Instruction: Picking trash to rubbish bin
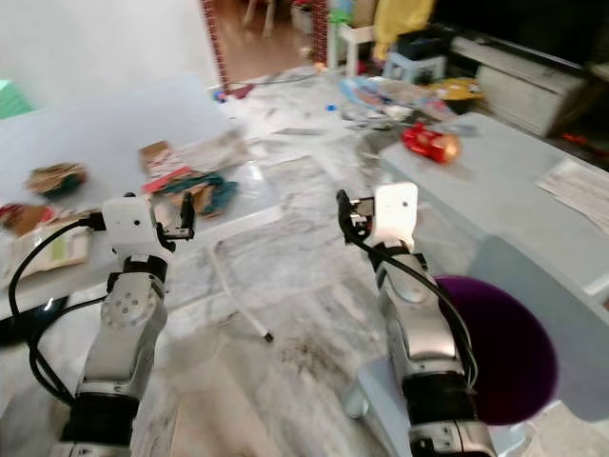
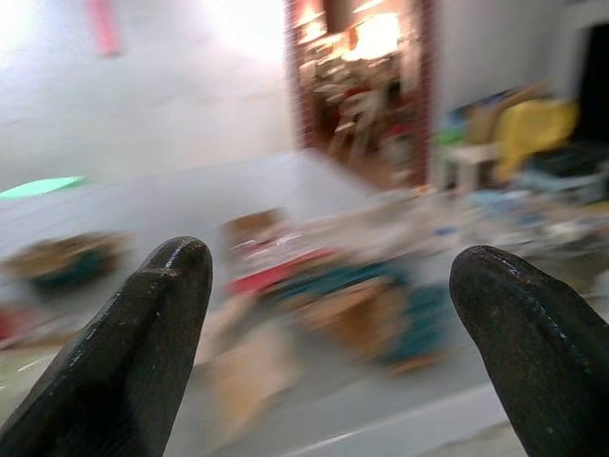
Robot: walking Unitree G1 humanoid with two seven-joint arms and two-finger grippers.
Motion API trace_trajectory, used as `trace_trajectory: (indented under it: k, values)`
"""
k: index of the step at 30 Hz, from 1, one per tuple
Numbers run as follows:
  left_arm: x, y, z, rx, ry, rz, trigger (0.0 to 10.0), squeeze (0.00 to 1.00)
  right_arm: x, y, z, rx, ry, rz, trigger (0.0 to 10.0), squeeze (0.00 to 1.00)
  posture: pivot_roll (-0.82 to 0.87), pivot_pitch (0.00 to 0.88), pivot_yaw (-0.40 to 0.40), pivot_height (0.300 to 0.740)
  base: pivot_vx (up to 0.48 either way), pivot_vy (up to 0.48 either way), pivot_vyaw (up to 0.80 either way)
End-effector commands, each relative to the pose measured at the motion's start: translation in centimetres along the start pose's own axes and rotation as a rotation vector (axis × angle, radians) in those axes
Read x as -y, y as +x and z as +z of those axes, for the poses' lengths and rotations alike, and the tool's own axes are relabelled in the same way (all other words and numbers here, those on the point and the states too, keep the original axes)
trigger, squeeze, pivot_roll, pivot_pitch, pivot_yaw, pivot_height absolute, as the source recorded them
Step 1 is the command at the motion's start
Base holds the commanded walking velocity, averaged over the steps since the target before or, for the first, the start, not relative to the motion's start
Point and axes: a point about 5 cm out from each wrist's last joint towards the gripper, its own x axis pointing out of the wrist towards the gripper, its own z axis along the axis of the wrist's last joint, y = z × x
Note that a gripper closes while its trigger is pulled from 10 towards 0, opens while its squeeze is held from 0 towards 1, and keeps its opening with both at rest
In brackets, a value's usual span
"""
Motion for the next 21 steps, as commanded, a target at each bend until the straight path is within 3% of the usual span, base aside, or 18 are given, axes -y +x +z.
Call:
trace_trajectory:
  k: [1, 14, 21]
  values:
    - [0.0, -0.1, 0.3, 0.010, 0.016, 0.011, 10.0, 0.00, 0.5, -0.1, 0.0, -0.003, -0.012, -0.003, 10.0, 0.00, -0.02, 0.019, 0.049, 0.740, 0.000, 0.000, 0.80]
    - [-0.2, -1.1, -0.6, -0.031, 0.026, 0.049, 10.0, 0.00, -1.0, -0.5, -0.2, -0.004, -0.010, 0.073, 10.0, 0.00, -0.02, 0.035, 0.039, 0.740, 0.000, 0.000, 0.80]
    - [-0.1, -1.2, -0.7, -0.042, 0.000, 0.046, 10.0, 0.00, -1.0, -0.6, -0.2, -0.004, 0.004, 0.075, 10.0, 0.00, -0.02, 0.037, 0.037, 0.740, 0.000, 0.000, 0.15]
